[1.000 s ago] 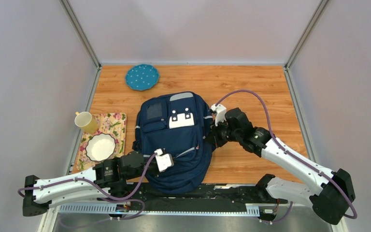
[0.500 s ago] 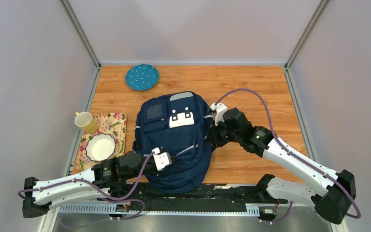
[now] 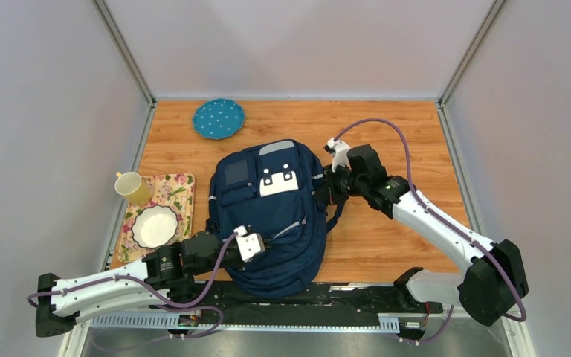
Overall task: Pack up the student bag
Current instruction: Zip the student bag at the center of the board, then adjust the student bag at the center of the board.
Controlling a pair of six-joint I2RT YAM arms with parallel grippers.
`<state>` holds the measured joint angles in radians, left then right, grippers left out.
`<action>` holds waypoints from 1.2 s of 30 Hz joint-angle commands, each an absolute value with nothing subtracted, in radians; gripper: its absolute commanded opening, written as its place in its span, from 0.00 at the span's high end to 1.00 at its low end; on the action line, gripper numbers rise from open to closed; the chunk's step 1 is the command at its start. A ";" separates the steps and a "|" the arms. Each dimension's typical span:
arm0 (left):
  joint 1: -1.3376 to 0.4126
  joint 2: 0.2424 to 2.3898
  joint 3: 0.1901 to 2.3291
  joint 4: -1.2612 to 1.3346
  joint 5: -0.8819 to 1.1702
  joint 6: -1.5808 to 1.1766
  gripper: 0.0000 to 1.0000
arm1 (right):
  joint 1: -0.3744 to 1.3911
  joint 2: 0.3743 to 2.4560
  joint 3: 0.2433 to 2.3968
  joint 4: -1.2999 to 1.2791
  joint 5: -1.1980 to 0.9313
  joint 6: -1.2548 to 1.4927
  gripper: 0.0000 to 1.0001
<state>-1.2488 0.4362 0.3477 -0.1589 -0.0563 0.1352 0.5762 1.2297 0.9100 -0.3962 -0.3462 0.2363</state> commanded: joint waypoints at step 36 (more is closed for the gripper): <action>-1.209 0.584 0.692 -0.423 -0.422 -0.231 0.23 | 0.551 1.252 0.793 -0.087 -0.434 0.765 0.08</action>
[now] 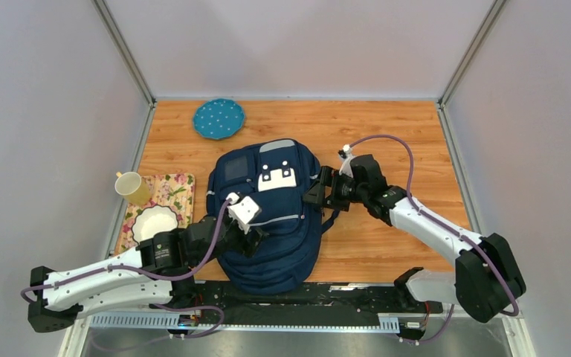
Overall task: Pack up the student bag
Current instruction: Adjust the student bag at the center of the board.
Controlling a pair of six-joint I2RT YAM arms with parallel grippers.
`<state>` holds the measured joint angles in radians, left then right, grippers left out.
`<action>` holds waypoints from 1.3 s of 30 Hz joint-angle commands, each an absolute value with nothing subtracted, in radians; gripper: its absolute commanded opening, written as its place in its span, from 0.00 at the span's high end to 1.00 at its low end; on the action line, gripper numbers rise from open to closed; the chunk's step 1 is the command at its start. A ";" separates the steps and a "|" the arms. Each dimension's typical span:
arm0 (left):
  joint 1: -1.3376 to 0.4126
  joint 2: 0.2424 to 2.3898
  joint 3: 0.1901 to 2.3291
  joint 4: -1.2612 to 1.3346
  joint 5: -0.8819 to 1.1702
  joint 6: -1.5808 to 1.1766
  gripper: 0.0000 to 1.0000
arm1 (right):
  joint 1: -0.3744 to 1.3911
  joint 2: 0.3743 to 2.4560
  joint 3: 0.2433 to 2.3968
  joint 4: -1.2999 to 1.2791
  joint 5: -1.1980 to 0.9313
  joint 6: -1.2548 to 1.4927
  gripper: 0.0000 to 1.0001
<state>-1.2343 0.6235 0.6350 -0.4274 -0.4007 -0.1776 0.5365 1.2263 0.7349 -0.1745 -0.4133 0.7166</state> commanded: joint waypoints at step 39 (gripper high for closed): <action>-0.777 0.785 0.775 -0.525 -0.143 -0.336 0.21 | 0.184 1.054 0.635 -0.265 -0.230 0.744 1.00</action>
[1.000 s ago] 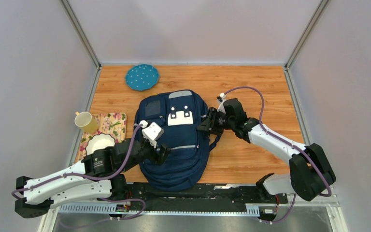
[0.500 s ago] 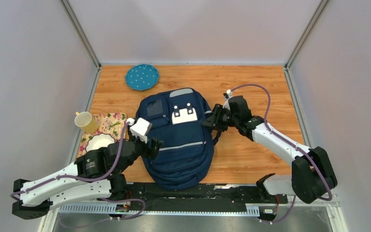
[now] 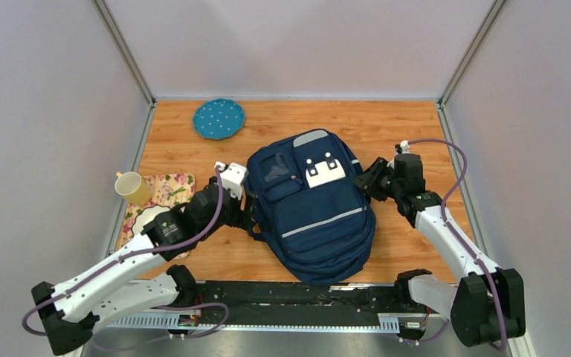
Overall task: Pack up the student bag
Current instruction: Adjust the student bag at the center of the board.
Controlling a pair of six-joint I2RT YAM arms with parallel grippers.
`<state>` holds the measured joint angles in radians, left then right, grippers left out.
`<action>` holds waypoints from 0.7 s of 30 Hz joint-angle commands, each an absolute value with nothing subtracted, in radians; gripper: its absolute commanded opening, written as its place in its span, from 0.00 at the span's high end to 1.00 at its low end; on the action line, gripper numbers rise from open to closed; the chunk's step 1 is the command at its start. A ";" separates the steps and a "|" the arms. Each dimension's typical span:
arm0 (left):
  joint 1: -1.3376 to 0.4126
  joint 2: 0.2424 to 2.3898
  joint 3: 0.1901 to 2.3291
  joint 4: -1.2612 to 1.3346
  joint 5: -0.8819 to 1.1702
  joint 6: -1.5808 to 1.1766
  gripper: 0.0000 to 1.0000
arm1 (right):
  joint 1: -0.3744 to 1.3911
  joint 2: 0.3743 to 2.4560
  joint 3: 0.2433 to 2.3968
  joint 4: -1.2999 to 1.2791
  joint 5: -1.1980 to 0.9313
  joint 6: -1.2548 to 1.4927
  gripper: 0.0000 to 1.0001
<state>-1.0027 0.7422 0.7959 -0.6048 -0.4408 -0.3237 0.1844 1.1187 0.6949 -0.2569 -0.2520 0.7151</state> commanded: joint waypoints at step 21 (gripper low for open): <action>-0.571 1.124 0.497 0.141 0.308 -0.664 0.20 | 0.340 1.054 0.523 -0.180 -0.331 0.847 0.85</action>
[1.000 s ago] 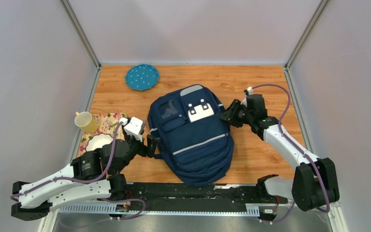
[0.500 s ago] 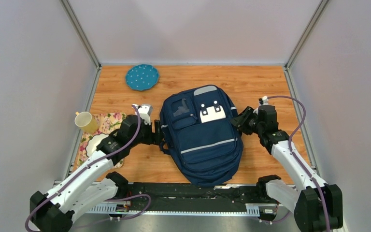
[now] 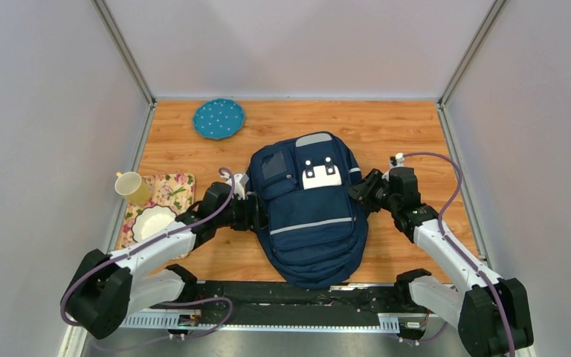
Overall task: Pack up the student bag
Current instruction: Adjust the student bag at the center of the board.
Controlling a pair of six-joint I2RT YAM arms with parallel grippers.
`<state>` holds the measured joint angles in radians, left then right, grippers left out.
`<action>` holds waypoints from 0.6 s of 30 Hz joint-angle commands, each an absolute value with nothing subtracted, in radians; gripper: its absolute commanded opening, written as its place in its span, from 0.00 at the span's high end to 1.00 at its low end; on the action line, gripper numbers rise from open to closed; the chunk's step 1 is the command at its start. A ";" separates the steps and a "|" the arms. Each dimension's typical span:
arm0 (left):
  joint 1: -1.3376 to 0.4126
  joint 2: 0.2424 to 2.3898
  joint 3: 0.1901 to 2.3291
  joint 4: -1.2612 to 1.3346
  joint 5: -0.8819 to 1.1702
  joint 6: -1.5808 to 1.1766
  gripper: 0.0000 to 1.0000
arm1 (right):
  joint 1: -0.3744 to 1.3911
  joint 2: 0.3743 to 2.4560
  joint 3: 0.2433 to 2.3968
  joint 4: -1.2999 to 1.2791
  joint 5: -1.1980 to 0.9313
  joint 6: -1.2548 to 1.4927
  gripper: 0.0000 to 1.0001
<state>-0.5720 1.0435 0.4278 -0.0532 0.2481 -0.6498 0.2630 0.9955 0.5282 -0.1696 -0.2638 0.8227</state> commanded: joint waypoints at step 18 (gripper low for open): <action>-0.430 1.365 0.799 0.006 0.432 -0.548 0.22 | 0.374 1.233 0.692 -0.215 -0.436 0.750 0.71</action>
